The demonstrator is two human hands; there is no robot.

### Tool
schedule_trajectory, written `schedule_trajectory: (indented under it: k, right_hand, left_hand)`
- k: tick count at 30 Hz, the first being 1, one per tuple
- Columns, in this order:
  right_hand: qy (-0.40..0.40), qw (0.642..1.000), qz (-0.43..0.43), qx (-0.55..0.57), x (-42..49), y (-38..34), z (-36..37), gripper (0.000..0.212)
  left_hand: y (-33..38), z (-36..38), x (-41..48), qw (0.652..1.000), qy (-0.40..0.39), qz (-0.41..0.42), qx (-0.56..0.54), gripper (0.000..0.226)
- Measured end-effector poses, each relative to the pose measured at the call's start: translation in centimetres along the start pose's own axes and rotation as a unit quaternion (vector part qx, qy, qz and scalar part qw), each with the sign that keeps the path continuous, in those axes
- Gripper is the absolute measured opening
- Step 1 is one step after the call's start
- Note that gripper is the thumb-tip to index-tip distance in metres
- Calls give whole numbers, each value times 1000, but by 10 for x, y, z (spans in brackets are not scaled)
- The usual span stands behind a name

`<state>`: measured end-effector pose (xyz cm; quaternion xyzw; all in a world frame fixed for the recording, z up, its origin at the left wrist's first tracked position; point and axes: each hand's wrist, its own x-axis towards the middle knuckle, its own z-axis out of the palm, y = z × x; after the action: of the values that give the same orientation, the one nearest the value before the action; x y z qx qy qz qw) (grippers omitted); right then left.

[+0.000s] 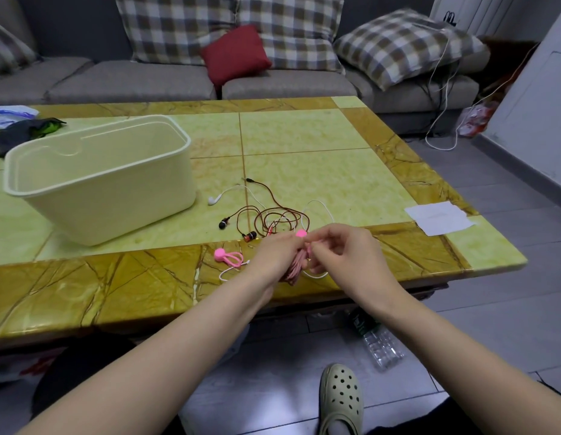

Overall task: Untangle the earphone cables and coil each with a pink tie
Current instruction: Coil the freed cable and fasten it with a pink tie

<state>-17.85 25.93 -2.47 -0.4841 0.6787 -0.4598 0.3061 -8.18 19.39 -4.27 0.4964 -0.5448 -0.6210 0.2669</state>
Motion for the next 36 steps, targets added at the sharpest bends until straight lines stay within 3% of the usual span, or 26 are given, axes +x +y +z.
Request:
schedule_trajectory:
  k: [3,6,11,15,18,24,29,36]
  right_hand:
    - [-17,990,91,109,6,2,1,20]
    - [-52,978,119,163,5,5,2,10]
    - [-99,993,64,-23,4,11,-5,15]
    - [-62,989,-24,-130,3,12,-6,11]
    - [-81,962,-114,-233,2,9,-13,6]
    - [-122,901,-165,-382,19,-9,-29,11]
    - [-120,955,-104,-252,26,1,-31,6]
    - [-99,963,-109,-227,28,16,-30,15]
  left_hand:
    - [-1,-2,-1,998,3,23,53,36]
    - [-2,-7,0,998,-21,17,64,36]
    - [-5,-14,2,996,-45,-2,83,28]
    - [-3,-14,3,995,-45,5,84,32]
    - [0,-12,2,995,-50,19,90,27]
    - [-2,6,5,989,-45,49,134,22]
    - [-2,4,4,984,-56,66,153,20]
    - [-13,4,2,974,-40,126,186,23]
